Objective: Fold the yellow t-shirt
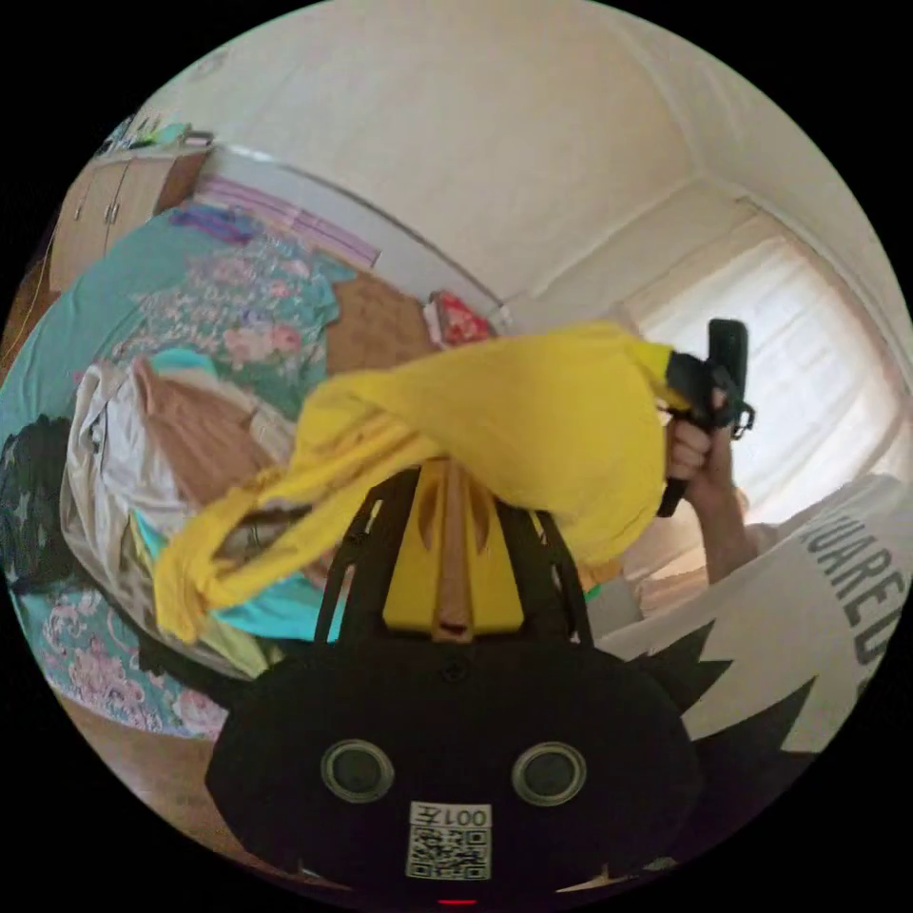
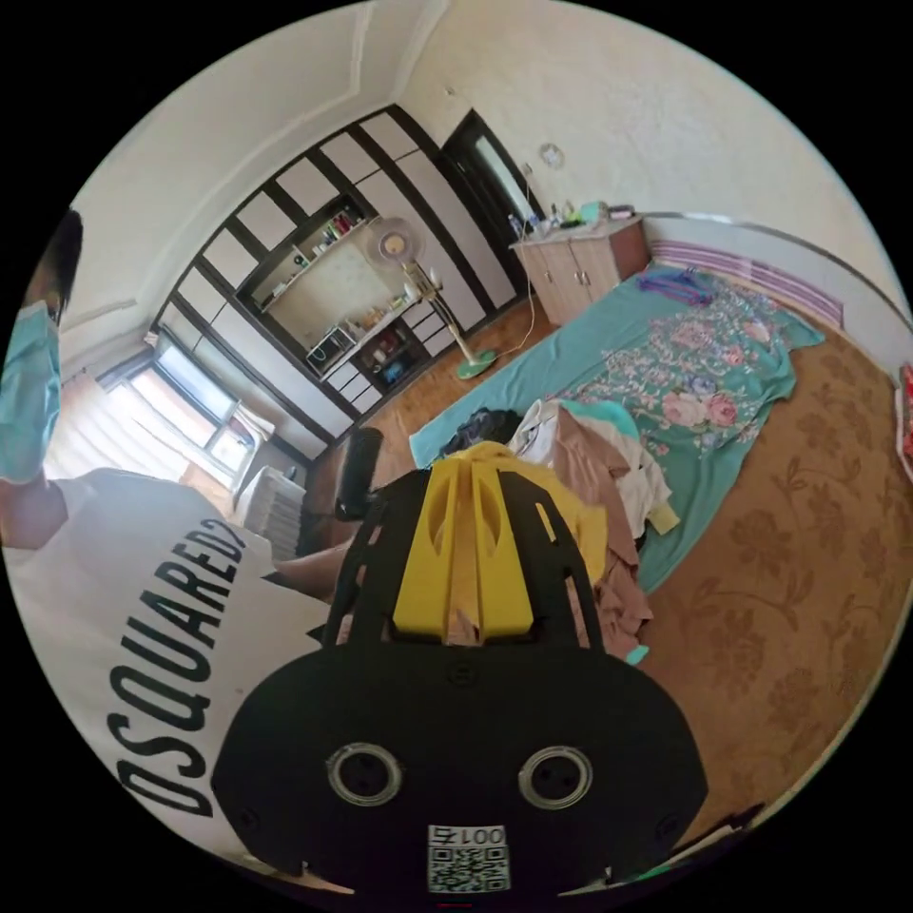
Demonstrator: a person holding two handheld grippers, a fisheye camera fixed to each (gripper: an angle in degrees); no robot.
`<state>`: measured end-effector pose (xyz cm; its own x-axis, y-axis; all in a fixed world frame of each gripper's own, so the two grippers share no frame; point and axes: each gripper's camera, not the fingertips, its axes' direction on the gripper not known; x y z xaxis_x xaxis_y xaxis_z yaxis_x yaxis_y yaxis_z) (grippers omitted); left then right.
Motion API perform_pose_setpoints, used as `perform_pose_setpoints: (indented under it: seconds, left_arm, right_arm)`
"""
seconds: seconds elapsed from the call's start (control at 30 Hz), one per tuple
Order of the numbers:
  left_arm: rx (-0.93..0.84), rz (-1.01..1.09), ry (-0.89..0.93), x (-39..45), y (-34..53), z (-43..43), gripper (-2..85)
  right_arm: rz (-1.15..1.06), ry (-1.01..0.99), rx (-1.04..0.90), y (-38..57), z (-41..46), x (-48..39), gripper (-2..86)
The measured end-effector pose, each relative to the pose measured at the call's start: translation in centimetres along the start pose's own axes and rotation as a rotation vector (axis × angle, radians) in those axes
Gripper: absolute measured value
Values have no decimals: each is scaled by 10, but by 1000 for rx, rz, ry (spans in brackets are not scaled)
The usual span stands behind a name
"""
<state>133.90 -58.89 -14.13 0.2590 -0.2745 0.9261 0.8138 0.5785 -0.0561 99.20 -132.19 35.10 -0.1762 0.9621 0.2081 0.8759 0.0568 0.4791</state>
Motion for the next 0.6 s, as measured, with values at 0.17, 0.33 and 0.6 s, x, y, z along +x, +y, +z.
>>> perform_pose_setpoints:
  seconds: [0.17,0.33,0.6]
  left_arm:
    - [35,153,75,16,-68,-18,-8]
    - [-62,255,268,49,-124,21,-9]
    - [-120,243,498,86,-177,79,-9]
  right_arm:
    - [-46,2,136,56,-107,-40,17]
    - [-9,-87,222,113,-178,-55,17]
    - [23,4,313,209,-295,-88,16]
